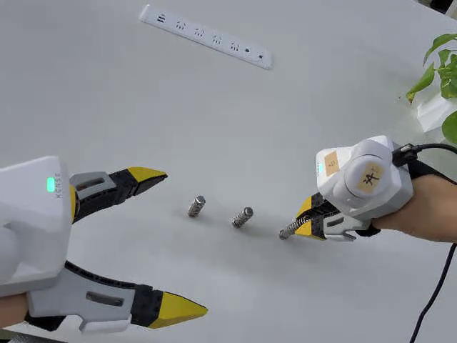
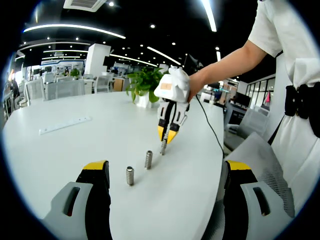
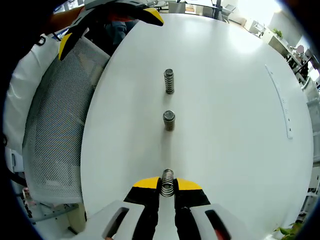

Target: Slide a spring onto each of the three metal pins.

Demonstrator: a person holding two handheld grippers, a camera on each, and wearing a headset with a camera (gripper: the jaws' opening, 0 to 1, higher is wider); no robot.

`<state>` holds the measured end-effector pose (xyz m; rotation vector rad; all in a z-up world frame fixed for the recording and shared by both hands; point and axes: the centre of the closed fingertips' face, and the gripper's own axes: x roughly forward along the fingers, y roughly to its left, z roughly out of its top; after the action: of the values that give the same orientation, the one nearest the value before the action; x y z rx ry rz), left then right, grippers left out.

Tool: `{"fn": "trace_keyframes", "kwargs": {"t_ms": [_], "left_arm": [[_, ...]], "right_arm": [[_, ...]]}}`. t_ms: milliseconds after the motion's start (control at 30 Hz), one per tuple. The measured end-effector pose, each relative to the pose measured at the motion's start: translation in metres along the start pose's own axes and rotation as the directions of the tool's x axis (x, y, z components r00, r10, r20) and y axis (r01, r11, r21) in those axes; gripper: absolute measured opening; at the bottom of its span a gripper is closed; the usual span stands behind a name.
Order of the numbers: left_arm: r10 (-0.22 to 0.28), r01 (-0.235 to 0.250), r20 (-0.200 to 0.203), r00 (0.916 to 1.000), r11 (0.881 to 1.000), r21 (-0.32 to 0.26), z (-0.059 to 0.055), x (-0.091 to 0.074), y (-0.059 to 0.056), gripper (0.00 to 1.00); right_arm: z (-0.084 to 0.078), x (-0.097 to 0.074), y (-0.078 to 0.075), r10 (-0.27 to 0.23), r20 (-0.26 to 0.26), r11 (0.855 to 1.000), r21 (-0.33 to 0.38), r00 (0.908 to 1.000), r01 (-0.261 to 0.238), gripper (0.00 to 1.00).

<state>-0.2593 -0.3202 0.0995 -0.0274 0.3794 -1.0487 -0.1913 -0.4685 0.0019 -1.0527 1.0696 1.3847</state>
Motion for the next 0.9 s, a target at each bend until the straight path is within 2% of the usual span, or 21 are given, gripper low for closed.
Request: {"fn": "trace_keyframes", "kwargs": {"t_ms": [633, 900], "left_arm": [[0.002, -0.002, -0.004, 1.0000, 1.000, -0.007, -0.003, 0.000, 0.000, 0.94], [0.002, -0.002, -0.003, 1.0000, 1.000, -0.009, -0.004, 0.000, 0.001, 0.94]], "right_arm": [[-0.003, 0.018, 0.000, -0.015, -0.006, 1.000, -0.017, 0.9999, 0.015, 0.08], [-0.003, 0.021, -0.001, -0.022, 0.001, 1.000, -0.002, 0.9998, 0.022, 0.08]]}}
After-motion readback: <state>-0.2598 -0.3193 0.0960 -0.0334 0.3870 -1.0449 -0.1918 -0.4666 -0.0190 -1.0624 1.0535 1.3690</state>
